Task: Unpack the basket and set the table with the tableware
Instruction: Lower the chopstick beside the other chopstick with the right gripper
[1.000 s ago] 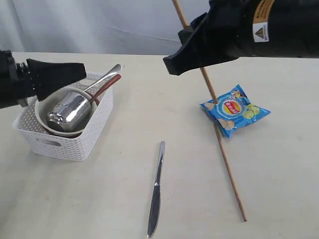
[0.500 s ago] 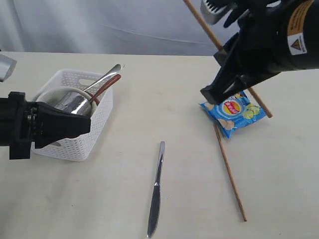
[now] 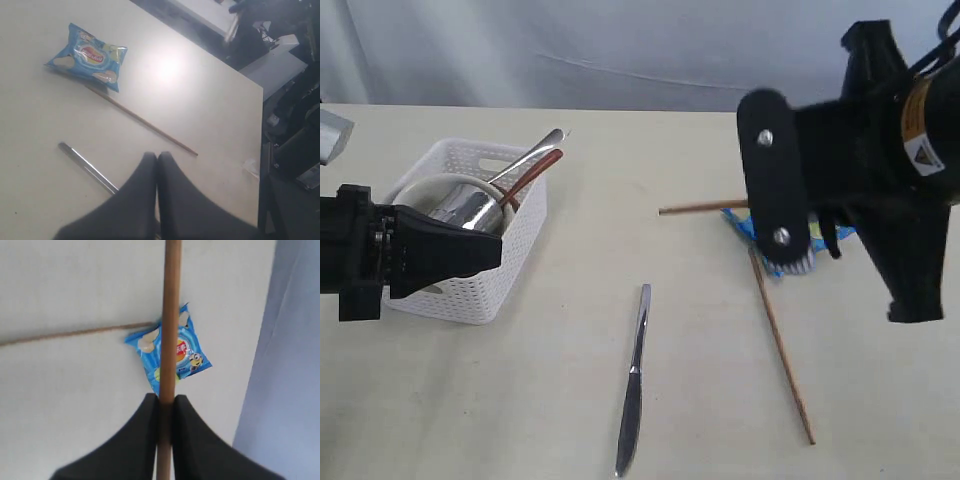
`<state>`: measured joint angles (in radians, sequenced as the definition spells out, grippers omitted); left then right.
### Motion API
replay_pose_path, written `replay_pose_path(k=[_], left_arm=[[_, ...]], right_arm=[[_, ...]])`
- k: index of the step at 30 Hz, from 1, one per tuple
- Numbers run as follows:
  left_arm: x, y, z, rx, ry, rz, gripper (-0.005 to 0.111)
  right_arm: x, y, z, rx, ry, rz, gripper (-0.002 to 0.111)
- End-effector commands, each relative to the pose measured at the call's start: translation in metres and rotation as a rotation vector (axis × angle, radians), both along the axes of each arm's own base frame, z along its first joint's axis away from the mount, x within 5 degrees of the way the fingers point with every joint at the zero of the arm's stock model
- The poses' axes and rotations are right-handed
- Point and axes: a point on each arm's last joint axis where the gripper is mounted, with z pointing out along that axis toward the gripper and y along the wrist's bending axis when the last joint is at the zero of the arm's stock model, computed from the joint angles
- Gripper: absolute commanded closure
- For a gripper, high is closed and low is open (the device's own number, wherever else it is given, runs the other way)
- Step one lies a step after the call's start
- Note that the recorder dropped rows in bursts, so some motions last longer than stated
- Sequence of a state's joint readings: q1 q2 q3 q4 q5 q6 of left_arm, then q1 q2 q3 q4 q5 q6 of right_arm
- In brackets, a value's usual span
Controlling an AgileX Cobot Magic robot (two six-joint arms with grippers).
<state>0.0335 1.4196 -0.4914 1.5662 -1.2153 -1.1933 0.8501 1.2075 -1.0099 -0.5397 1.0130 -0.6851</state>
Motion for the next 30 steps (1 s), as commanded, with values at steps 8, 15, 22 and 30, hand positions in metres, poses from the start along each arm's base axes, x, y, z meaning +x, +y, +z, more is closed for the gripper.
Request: replay_pose_path(k=[8,15,22,30], left_arm=[[-0.002,0.000,-0.001,0.001,0.006,-0.006,0.107],[-0.002,0.000,-0.001,0.001,0.006,-0.006,0.107],[-0.002,0.000,-0.001,0.002,0.001,-0.007,0.107],[-0.002,0.000,-0.001,0.002,0.001,-0.007,0.107]], right_arm=[[0.034,0.015,-0.035,-0.717,0.005,0.509,0.109],[0.049,0.036,-0.079,-0.964,0.143,0.871,0.109],[0.061,0.057,-0.102,-0.908,0.055,1.162,0.109],[0.060,0.063,-0.105,-0.783,0.022,1.260,0.109]])
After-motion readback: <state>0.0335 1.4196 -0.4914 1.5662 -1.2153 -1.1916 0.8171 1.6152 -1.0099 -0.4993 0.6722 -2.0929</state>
